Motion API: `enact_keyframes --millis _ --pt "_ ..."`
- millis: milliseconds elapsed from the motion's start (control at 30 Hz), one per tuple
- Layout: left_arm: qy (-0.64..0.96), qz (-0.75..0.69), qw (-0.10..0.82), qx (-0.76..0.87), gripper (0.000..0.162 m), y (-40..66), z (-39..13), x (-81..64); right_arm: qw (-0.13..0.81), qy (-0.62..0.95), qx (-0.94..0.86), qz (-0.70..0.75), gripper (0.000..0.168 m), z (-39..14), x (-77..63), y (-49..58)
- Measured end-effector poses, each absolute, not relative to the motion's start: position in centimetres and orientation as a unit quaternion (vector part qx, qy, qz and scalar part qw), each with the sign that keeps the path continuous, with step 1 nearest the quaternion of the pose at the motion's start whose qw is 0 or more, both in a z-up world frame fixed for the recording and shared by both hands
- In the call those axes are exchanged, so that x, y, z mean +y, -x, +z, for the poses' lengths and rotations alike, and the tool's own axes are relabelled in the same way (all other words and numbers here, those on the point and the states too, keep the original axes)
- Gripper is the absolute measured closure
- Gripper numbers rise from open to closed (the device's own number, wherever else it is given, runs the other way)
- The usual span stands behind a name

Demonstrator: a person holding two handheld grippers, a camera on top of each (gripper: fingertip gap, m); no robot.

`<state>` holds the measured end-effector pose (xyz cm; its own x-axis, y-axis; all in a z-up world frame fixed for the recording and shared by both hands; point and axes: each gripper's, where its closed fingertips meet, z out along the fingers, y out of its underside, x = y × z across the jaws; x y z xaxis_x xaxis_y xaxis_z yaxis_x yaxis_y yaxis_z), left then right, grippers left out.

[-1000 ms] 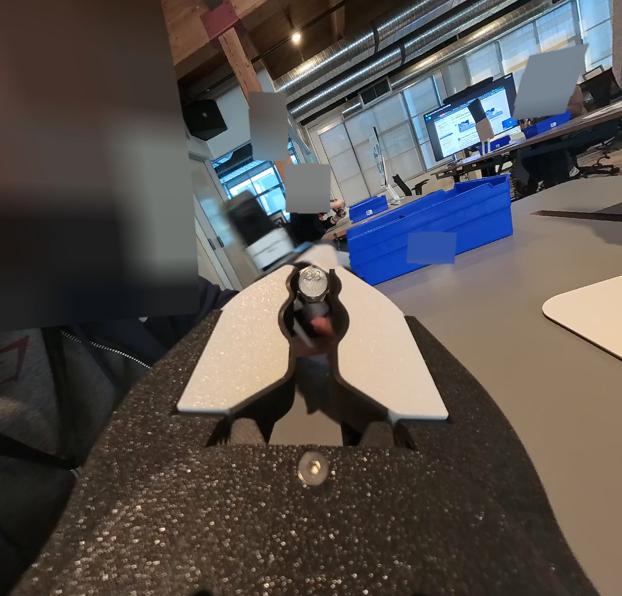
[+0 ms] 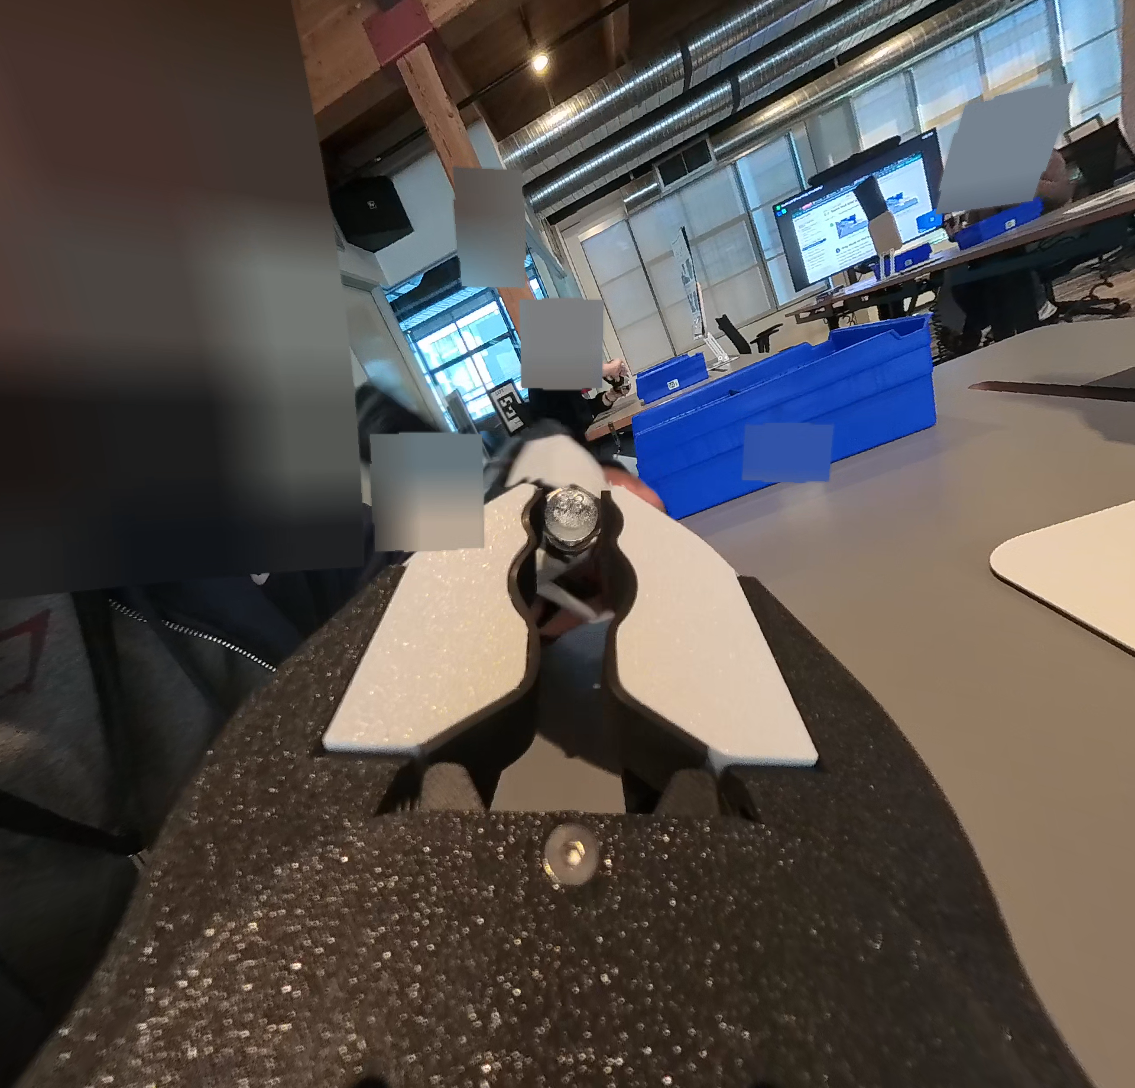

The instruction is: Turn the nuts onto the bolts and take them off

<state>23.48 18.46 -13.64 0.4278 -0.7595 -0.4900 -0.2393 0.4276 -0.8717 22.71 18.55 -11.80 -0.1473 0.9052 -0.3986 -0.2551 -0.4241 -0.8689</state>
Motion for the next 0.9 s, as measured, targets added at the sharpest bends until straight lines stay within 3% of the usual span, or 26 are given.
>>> enact_keyframes --millis 100,167,200,300,500,900 --pt "0.420 0.015 0.721 0.552 0.144 -23.25 -13.54 18.76 0.425 0.498 -0.327 0.681 0.152 -11.85 18.59 -22.69" --pt "0.403 0.024 0.728 0.554 0.136 -23.44 -13.48 18.47 0.424 0.497 -0.324 0.684 0.152 -11.81 18.65 -22.74" --pt "0.411 -0.014 0.732 0.543 0.124 -23.57 -13.26 18.24 0.425 0.496 -0.322 0.685 0.152 -11.78 18.68 -22.78" --pt "0.471 -0.194 0.705 0.493 0.109 -23.76 -12.77 17.88 0.428 0.494 -0.320 0.686 0.152 -11.63 18.79 -22.93" --pt "0.546 -0.478 0.572 0.381 0.120 -23.92 -12.93 17.88 0.430 0.494 -0.321 0.685 0.152 -11.61 18.82 -22.97" --pt "0.554 -0.713 0.370 0.216 0.124 -23.63 -13.30 18.52 0.443 0.490 -0.334 0.673 0.152 -11.45 18.62 -22.97"
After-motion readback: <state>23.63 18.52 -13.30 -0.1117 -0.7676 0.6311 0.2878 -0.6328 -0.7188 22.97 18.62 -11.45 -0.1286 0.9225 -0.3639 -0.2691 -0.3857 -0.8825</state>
